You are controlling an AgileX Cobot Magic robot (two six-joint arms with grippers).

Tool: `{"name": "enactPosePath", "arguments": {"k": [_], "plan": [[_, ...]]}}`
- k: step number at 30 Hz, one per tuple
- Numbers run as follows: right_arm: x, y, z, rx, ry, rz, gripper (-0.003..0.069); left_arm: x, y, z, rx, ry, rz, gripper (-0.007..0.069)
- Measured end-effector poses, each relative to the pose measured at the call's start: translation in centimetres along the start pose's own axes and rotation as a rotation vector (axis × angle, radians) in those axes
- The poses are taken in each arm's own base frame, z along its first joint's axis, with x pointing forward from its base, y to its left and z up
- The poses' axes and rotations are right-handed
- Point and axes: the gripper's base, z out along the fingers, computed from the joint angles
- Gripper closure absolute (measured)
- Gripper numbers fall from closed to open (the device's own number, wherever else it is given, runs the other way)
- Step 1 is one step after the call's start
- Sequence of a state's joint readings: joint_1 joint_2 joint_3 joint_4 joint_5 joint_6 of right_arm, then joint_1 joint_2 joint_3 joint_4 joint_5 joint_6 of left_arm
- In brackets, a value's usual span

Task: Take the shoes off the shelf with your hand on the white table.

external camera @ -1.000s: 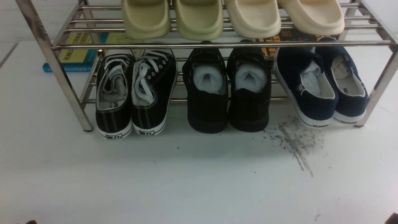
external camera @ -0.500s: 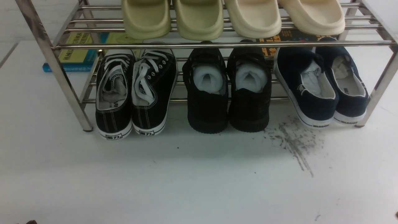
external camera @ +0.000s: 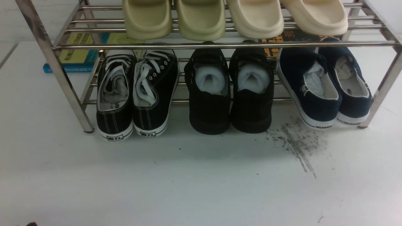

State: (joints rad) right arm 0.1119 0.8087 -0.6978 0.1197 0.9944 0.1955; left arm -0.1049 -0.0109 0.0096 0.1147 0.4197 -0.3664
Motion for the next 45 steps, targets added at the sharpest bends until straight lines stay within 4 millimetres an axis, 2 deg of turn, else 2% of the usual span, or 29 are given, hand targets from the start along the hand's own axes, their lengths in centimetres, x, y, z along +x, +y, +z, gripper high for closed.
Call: {"name": "enactPosePath", "arguments": {"k": [4,7,8,10,12,15,16,18,20,22,26,31,45], "plan": [[-4.4,1.7,1.7,-0.061,0.083,-0.049,0.0639,0.0,0.0,0.0,0.0,0.0,0.0,0.0384],[-7.1,3.2,2.4,-0.146,0.094,-0.105,0.0608,0.0,0.0,0.0,0.0,0.0,0.0,0.0384],[-7.3,3.3,2.4,-0.151,0.094,-0.109,0.0608,0.0,0.0,0.0,0.0,0.0,0.0,0.0384],[-9.7,4.5,2.8,-0.21,0.078,-0.166,0.0551,0.0,0.0,0.0,0.0,0.0,0.0,0.0384],[-11.3,5.5,3.1,-0.23,0.066,-0.218,0.0503,0.0,0.0,0.0,0.0,0.0,0.0,0.0384],[-13.0,7.4,3.9,-0.238,0.066,-0.301,0.0419,0.0,0.0,0.0,0.0,0.0,0.0,0.0384],[-13.1,7.5,4.0,-0.238,0.066,-0.308,0.0413,0.0,0.0,0.0,0.0,0.0,0.0,0.0384],[-14.3,9.2,5.2,-0.203,0.069,-0.408,0.0346,0.0,0.0,0.0,0.0,0.0,0.0,0.0384],[-15.3,10.1,6.2,-0.158,0.062,-0.461,0.0318,0.0,0.0,0.0,0.0,0.0,0.0,0.0384],[-15.9,10.4,6.9,-0.131,0.059,-0.471,0.0311,0.0,0.0,0.0,0.0,0.0,0.0,0.0384],[-17.2,10.9,9.5,-0.063,0.064,-0.465,0.03,0.0,0.0,0.0,0.0,0.0,0.0,0.0384],[-17.7,10.8,12.4,-0.026,0.071,-0.472,0.0299,0.0,0.0,0.0,0.0,0.0,0.0,0.0384],[-18.1,10.5,16.2,0.021,0.063,-0.503,0.0307,0.0,0.0,0.0,0.0,0.0,0.0,0.0384]]}}
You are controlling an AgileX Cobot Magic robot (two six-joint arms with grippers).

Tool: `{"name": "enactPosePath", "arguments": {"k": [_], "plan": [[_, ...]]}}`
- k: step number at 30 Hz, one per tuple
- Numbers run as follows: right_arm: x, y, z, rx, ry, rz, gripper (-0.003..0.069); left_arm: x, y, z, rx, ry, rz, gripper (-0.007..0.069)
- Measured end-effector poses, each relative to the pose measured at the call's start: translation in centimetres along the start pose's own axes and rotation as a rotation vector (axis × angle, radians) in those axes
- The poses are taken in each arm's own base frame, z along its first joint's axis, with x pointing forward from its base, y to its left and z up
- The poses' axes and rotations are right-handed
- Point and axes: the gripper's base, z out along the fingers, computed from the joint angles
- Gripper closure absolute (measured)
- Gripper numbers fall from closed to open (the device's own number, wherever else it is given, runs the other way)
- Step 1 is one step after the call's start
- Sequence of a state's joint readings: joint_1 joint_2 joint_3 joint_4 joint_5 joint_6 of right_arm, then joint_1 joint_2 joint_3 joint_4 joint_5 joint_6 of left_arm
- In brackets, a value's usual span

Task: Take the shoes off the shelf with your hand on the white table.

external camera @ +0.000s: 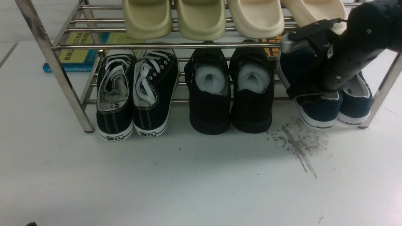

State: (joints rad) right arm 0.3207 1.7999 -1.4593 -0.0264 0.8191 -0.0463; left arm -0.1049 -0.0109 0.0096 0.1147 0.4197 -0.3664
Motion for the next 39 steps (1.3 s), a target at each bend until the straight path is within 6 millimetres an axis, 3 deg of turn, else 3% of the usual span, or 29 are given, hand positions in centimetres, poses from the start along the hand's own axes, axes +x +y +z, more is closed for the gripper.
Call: {"name": "enactPosePath", "arguments": {"k": [7,14,29,33,39], "plan": [[0.1,-0.2,1.1,0.02,0.017,-0.021,0.0387,0.0,0.0,0.0,0.0,0.0,0.0,0.0384],[0.1,-0.1,1.5,0.009,0.022,-0.007,0.0613,0.0,0.0,0.0,0.0,0.0,0.0,0.0384],[0.1,-0.1,0.9,0.008,0.031,-0.006,0.0622,0.0,0.0,0.0,0.0,0.0,0.0,0.0384],[0.4,0.0,-1.6,0.001,0.043,0.002,0.0622,0.0,0.0,0.0,0.0,0.0,0.0,0.0384],[1.0,0.6,-7.5,-0.072,-0.004,0.054,0.0622,0.0,0.0,0.0,0.0,0.0,0.0,0.0384]]}}
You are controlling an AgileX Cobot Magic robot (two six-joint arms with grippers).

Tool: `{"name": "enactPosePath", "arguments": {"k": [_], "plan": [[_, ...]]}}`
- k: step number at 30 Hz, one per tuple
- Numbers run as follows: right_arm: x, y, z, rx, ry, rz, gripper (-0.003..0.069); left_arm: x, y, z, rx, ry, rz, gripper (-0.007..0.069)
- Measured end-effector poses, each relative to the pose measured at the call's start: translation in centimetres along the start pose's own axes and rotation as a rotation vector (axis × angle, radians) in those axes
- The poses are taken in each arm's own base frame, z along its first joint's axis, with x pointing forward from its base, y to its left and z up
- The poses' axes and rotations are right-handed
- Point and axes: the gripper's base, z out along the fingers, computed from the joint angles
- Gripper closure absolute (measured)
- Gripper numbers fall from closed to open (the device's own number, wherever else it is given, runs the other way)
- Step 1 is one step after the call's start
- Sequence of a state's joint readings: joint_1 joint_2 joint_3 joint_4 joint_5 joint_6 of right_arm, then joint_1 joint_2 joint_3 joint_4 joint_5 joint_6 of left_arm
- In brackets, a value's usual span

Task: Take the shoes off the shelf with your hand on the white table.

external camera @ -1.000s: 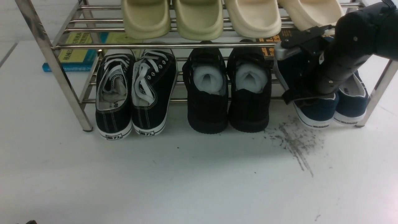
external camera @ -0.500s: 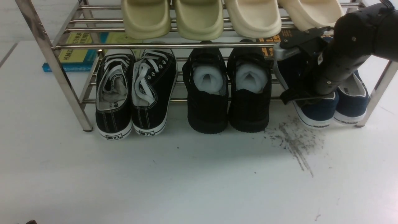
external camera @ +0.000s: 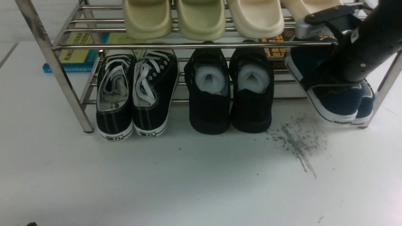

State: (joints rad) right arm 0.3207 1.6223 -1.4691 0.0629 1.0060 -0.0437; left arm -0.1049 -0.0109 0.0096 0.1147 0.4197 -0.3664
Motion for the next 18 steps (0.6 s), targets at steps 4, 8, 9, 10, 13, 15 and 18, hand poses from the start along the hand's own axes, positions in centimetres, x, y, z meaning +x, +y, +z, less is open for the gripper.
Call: {"name": "enactPosePath", "arguments": {"k": [4,8,9,10,13,15,18], "plan": [[1.2,0.6,-3.1,-0.044,0.031,0.016,0.0622,0.0,0.0,0.0,0.0,0.0,0.0,0.0384],[2.5,1.2,-5.2,-0.103,0.088,0.032,0.0622,0.0,0.0,0.0,0.0,0.0,0.0,0.0384],[2.7,1.4,-5.6,-0.118,0.095,0.036,0.0622,0.0,0.0,0.0,0.0,0.0,0.0,0.0384],[2.9,1.6,-6.0,-0.137,0.099,0.041,0.0622,0.0,0.0,0.0,0.0,0.0,0.0,0.0384],[3.8,2.2,-7.1,-0.192,0.082,0.059,0.0622,0.0,0.0,0.0,0.0,0.0,0.0,0.0384],[4.8,2.4,-7.7,-0.211,0.078,0.065,0.0622,0.0,0.0,0.0,0.0,0.0,0.0,0.0384],[7.5,2.7,-8.7,-0.244,0.086,0.079,0.0622,0.0,0.0,0.0,0.0,0.0,0.0,0.0384]]}}
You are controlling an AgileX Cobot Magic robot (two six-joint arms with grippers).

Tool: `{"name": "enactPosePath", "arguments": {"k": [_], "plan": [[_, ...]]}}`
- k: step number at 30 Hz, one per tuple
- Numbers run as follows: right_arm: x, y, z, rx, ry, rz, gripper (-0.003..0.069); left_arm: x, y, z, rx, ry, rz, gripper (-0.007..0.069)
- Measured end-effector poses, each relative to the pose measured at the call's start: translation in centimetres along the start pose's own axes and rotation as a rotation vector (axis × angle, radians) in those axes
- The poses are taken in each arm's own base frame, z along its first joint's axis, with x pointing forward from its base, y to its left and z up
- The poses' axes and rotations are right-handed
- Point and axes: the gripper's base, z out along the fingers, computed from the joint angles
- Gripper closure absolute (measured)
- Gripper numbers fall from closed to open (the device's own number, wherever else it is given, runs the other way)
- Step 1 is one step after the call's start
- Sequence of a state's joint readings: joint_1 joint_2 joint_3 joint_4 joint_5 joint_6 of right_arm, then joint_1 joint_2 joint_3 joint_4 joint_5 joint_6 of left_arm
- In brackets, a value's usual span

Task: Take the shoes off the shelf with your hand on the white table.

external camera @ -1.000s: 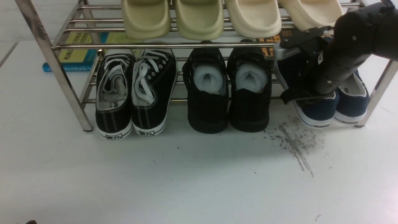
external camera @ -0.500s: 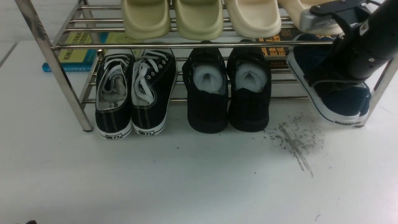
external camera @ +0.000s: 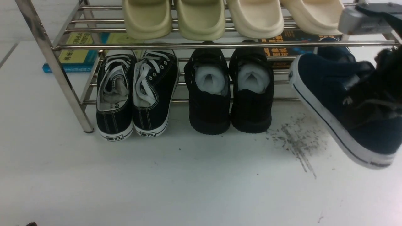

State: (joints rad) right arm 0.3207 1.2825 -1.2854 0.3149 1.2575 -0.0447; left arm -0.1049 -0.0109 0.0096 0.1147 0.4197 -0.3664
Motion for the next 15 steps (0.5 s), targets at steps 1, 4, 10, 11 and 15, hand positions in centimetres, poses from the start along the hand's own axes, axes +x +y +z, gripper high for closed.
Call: {"name": "enactPosePath", "arguments": {"k": [1,4,10,11,15], "plan": [[0.2,0.0,0.0,-0.002,0.0,0.001,0.0622,0.0,0.0,0.0,0.0,0.0,0.0,0.0384],[4.1,0.4,-0.1,-0.064,0.023,0.032,0.0622,0.0,0.0,0.0,0.0,0.0,0.0,0.0384],[8.3,1.1,1.8,-0.243,0.047,0.087,0.0622,0.0,0.0,0.0,0.0,0.0,0.0,0.0384],[8.7,1.2,2.3,-0.274,0.053,0.09,0.0622,0.0,0.0,0.0,0.0,0.0,0.0,0.0384],[9.1,2.4,3.8,-0.347,0.054,0.068,0.0622,0.0,0.0,0.0,0.0,0.0,0.0,0.0384]]}}
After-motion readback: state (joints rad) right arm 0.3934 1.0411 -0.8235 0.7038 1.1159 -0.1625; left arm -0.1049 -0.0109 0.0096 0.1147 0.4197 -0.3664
